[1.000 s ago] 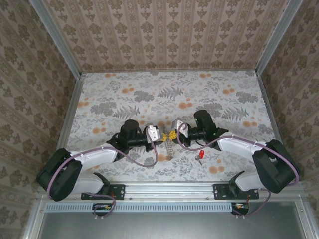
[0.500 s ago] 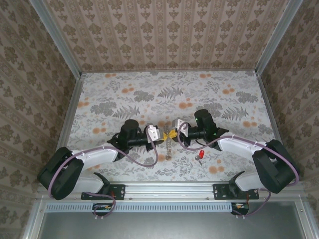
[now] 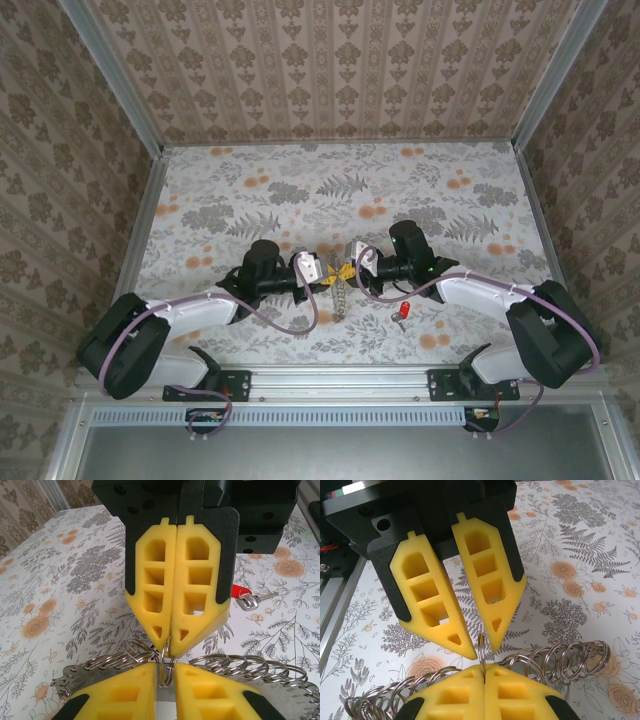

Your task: Put the keys on the keyring

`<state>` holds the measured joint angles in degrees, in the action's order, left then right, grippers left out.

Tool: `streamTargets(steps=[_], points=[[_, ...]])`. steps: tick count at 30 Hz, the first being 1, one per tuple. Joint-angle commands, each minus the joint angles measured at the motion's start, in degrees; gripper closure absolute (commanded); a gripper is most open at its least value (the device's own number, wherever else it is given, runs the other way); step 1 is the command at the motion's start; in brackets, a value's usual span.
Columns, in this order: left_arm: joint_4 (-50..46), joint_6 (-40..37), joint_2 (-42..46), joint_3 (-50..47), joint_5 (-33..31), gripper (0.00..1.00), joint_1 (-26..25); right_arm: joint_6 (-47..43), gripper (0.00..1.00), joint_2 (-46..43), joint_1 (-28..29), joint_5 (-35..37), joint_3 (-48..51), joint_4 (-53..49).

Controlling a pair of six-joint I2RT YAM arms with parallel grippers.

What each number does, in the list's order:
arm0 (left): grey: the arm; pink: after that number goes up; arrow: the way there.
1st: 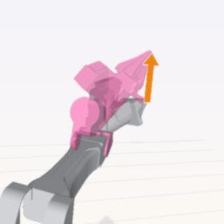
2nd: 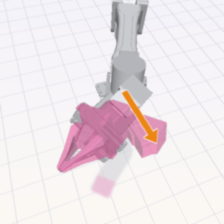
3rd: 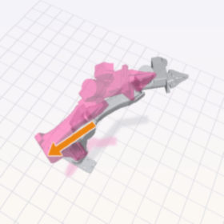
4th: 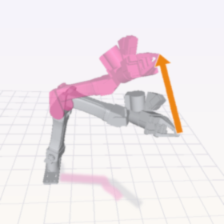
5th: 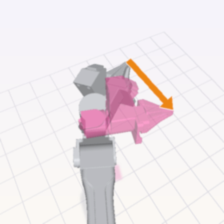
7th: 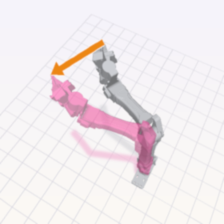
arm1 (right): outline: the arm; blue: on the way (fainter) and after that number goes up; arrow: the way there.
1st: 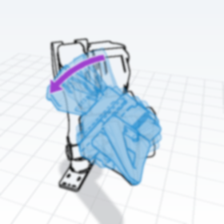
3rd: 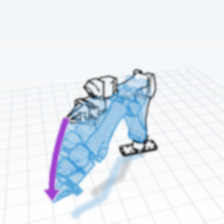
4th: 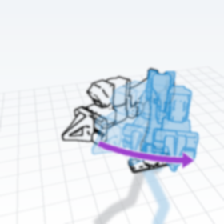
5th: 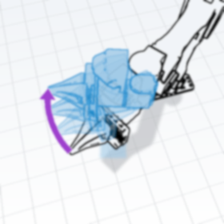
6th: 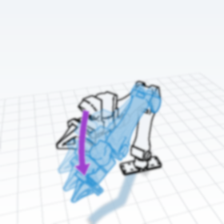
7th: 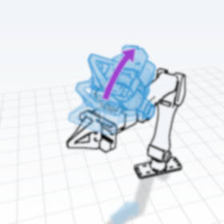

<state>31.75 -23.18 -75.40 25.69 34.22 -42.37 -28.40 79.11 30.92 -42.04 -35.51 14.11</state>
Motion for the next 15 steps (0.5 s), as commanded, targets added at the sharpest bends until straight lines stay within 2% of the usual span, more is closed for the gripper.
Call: streamTargets(steps=[1,15], points=[[0.1,-0.5,-0.6,1.7,0.4,0.83,-0.6,0.3,1.00,-1.2,0.1,-2.2,-0.9,0.4],[1.7,0.3,-0.4,1.4,0.9,0.85,-0.8,1.2,1.00,-1.1,0.1,-2.2,-0.9,0.7]])
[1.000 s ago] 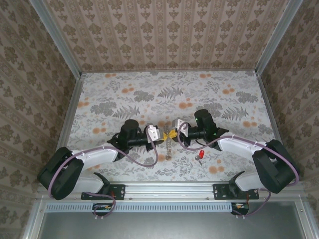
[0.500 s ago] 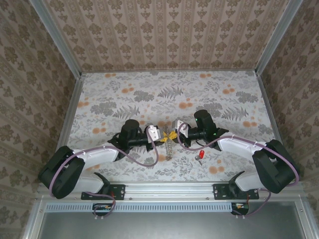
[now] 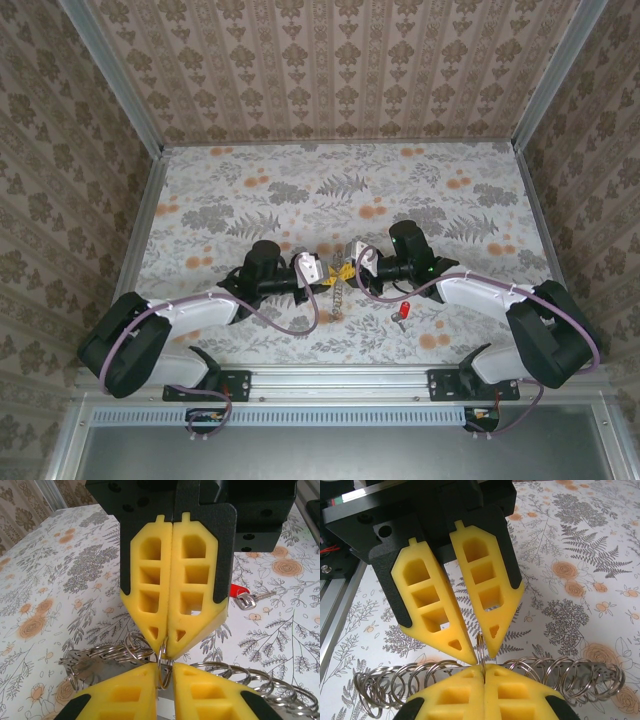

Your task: Put the keys on the keyring

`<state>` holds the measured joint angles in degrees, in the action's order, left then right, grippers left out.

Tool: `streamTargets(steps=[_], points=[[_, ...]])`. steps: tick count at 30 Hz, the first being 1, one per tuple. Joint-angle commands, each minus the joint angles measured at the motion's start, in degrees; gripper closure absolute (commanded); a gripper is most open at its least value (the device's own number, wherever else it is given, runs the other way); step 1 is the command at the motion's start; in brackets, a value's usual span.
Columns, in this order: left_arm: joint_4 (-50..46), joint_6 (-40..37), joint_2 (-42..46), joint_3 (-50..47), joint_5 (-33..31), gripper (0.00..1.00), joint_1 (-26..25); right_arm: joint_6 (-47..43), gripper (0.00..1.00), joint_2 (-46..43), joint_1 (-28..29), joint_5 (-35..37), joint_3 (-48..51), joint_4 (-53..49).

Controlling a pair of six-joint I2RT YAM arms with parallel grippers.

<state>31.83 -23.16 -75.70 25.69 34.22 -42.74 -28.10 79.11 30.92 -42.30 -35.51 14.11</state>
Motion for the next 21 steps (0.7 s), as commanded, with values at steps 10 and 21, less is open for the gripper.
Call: streamTargets(steps=[10,21], points=[[1.7,0.5,-0.1,1.6,1.2,0.83,-0.5,1.4,1.00,-1.0,0.1,-1.3,-0.8,1.1],[2.1,0.5,0.1,1.4,0.9,0.81,-0.5,1.2,1.00,-0.8,0.1,-0.6,-1.0,0.7]])
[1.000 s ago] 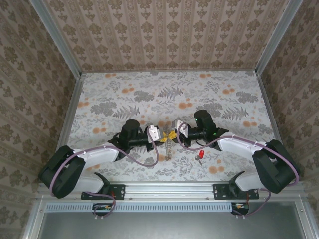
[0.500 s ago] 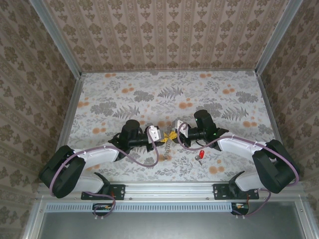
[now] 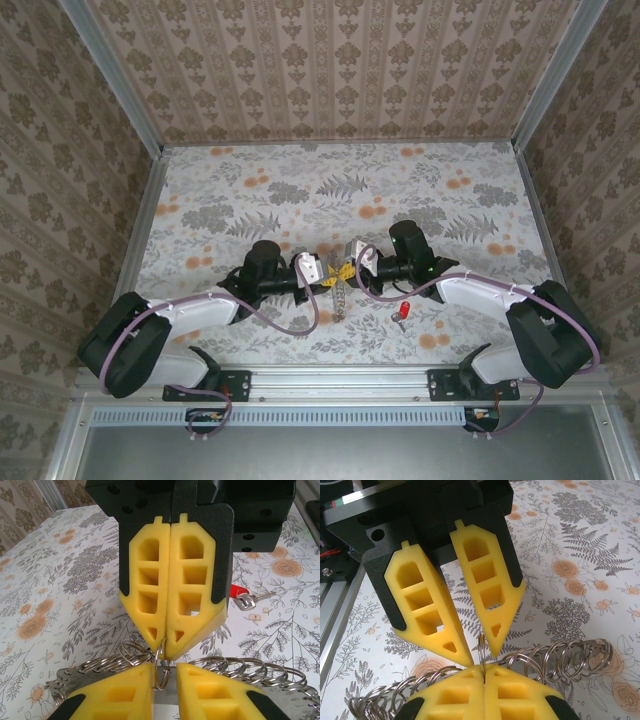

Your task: Put the keys on the keyring

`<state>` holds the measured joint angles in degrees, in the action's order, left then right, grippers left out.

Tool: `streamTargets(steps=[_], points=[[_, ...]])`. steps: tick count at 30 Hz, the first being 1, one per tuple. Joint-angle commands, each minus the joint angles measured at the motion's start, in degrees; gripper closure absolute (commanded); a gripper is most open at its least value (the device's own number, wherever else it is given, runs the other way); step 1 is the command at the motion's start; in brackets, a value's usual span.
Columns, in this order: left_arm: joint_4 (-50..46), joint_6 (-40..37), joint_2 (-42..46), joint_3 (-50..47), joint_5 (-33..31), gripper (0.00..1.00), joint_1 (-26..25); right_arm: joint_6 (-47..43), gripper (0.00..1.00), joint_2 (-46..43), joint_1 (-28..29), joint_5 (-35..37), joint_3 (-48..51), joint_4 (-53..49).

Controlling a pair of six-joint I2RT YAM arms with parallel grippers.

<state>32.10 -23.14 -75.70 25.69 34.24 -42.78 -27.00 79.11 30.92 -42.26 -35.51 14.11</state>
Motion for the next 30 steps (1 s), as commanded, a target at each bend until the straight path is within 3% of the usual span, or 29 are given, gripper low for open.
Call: streamTargets(steps=[1,6,12,21,30], points=[[1.8,0.5,0.1,1.5,0.8,0.80,-0.5,0.2,1.00,-0.8,0.1,-0.5,-1.0,0.6],[2.4,0.8,0.1,1.3,0.8,0.79,-0.5,0.1,1.00,-0.9,0.1,-0.5,-1.0,0.5],[1.6,0.5,-0.1,1.5,0.8,0.91,-0.5,0.4,1.00,-1.1,0.2,-0.7,-1.0,0.8],[0.5,0.0,0.0,1.4,0.2,0.79,-0.5,1.2,1.00,-1.1,0.1,-1.3,-0.5,2.1],[0.2,-0.2,0.1,1.5,0.1,0.83,-0.5,1.6,1.00,-1.2,0.1,-1.6,-0.4,2.6]])
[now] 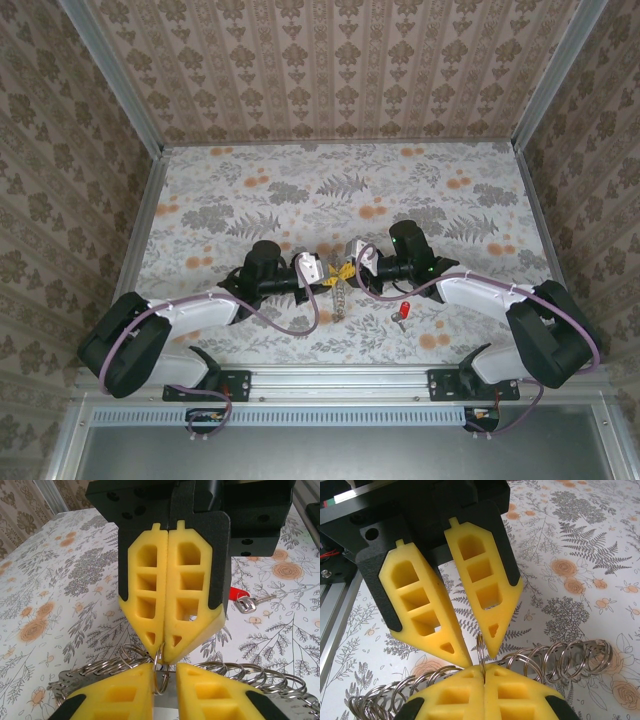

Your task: Put the keys on the keyring

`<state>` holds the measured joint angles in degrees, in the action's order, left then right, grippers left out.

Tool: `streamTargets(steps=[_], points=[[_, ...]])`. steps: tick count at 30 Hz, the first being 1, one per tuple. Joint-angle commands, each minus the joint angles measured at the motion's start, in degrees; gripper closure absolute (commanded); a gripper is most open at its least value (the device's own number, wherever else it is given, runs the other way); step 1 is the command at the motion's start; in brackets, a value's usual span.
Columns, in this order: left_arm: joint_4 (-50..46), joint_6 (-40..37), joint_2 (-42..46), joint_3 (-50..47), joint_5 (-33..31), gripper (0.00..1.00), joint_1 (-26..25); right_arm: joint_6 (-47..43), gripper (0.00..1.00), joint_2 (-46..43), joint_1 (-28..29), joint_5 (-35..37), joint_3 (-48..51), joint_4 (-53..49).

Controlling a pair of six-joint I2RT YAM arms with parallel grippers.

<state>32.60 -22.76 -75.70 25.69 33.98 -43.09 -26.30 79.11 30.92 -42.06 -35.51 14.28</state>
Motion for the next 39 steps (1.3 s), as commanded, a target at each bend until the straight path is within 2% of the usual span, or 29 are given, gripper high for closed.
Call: streamTargets(steps=[1,6,11,16,23,29,30,33,35,39], points=[[-0.3,-0.6,0.0,1.5,0.4,0.83,-0.2,1.0,1.00,-1.2,0.1,-1.9,-0.4,2.3],[-0.3,-0.5,0.2,1.4,0.1,0.89,-0.2,1.0,1.00,-1.3,0.1,-1.8,-0.2,2.5],[-0.3,-0.4,0.3,1.1,-0.3,0.83,-0.2,1.1,1.00,-1.5,0.1,-1.9,0.1,2.6],[-0.3,-0.3,0.2,1.1,-0.3,0.82,-0.2,1.2,1.00,-1.7,0.1,-1.9,0.3,2.7],[-0.3,-0.2,0.1,1.4,0.0,0.99,-0.2,1.2,1.00,-1.6,0.1,-1.8,0.3,2.6],[-0.2,-0.1,0.4,1.5,0.2,1.00,-0.1,0.9,1.00,-1.6,0.1,-1.5,0.4,2.1],[-0.1,0.1,0.5,1.5,0.1,1.00,-0.1,0.8,0.99,-1.7,0.1,-1.4,0.4,1.7],[-0.1,0.5,0.7,1.7,0.3,1.00,-0.2,0.9,0.88,-2.6,0.1,-0.5,0.7,0.8],[0.0,0.5,0.9,1.6,0.1,1.00,-0.1,1.6,0.77,-4.5,0.1,1.1,1.5,0.3],[-0.7,1.0,1.4,1.9,-0.7,1.00,0.2,4.5,0.70,-10.3,0.0,5.5,3.6,-2.5]])
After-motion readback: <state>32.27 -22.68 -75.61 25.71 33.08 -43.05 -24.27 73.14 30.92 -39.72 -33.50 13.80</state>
